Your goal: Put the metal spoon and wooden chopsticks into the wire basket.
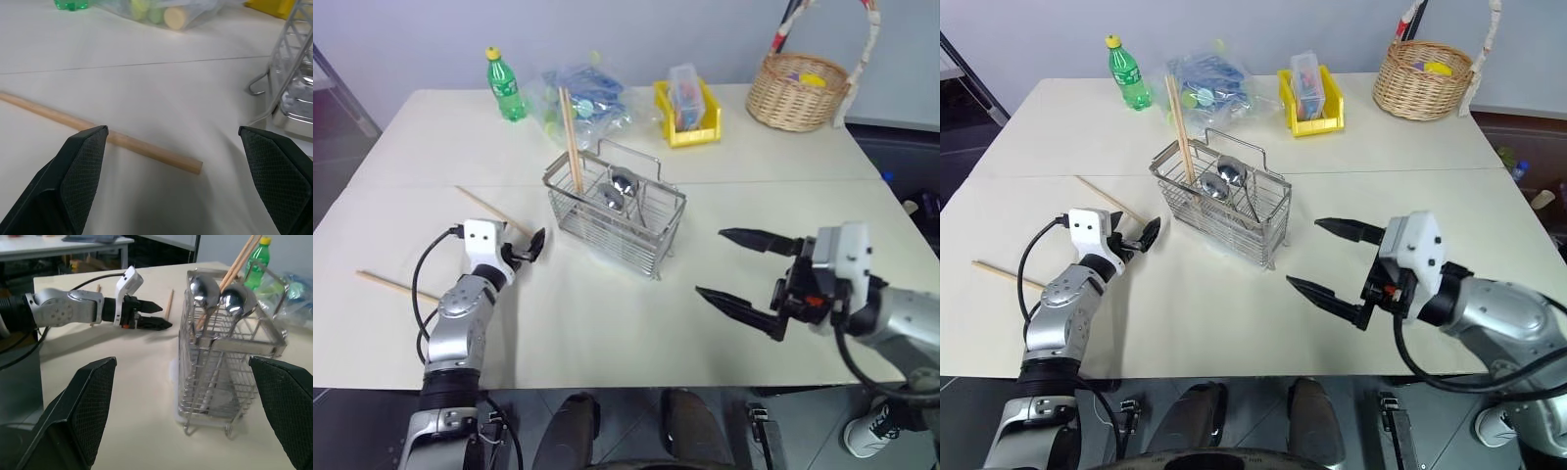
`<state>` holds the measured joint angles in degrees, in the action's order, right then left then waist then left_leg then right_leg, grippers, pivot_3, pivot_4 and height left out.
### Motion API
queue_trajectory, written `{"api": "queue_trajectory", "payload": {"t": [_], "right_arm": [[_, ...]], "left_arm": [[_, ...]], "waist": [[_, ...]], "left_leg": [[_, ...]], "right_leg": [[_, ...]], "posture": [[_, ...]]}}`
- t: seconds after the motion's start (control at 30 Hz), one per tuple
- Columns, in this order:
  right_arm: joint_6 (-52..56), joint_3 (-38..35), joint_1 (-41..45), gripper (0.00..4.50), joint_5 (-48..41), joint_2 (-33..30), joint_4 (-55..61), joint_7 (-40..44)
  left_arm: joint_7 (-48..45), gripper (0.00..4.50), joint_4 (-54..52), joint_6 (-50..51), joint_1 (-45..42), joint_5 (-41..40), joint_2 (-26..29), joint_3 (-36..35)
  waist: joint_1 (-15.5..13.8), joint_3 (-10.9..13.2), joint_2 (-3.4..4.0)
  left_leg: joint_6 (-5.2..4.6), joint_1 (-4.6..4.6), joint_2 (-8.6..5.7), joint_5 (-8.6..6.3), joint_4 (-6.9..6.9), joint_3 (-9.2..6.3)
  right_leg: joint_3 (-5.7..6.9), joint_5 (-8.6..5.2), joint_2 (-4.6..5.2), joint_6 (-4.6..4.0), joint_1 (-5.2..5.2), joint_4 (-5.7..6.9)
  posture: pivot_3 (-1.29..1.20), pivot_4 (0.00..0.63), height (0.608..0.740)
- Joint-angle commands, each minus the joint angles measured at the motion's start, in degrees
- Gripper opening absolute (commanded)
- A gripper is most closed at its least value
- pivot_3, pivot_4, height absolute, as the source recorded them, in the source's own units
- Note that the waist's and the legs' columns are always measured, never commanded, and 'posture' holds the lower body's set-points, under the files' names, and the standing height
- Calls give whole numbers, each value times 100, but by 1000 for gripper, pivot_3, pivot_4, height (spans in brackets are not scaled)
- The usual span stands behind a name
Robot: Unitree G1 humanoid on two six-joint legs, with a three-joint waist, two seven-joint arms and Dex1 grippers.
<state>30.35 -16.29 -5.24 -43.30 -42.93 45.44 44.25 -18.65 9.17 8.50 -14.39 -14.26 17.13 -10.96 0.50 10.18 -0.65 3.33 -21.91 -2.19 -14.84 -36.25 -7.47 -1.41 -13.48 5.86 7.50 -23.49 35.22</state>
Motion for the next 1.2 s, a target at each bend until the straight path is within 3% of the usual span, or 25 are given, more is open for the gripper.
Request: {"api": "queue_trajectory", "payload": {"t": [0.03,0.47,0.57,1.2], "right_arm": [[-443,179,-284,4448,294,173,243,30],[-1105,775,-316,4448,964,654,-136,-150],[-1202,878,-250,4448,1092,725,-225,-209],[-1388,1215,-161,4448,1487,985,-421,-444]], "left_arm": [[193,4500,-211,-72,-163,48,-29,-63],[1235,4500,-259,523,-1097,136,-65,-285],[1901,4500,54,1130,-1404,463,-38,-290],[4352,4500,1556,2263,-3331,1108,-530,-522]], "waist": [[-1,0,-1],[7,1,-8],[15,2,-9],[15,8,-27]], "left_leg": [[0,1,0,0,0,0],[1,38,0,-1,6,1],[0,41,0,0,7,0],[2,40,-1,0,6,-1]], "right_leg": [[0,0,0,0,1,0],[-1,-2,0,3,33,-1],[0,-3,-1,3,33,1],[0,-3,-1,6,32,1]], "posture": [[0,150,740],[0,150,740],[0,150,740],[0,150,740]]}}
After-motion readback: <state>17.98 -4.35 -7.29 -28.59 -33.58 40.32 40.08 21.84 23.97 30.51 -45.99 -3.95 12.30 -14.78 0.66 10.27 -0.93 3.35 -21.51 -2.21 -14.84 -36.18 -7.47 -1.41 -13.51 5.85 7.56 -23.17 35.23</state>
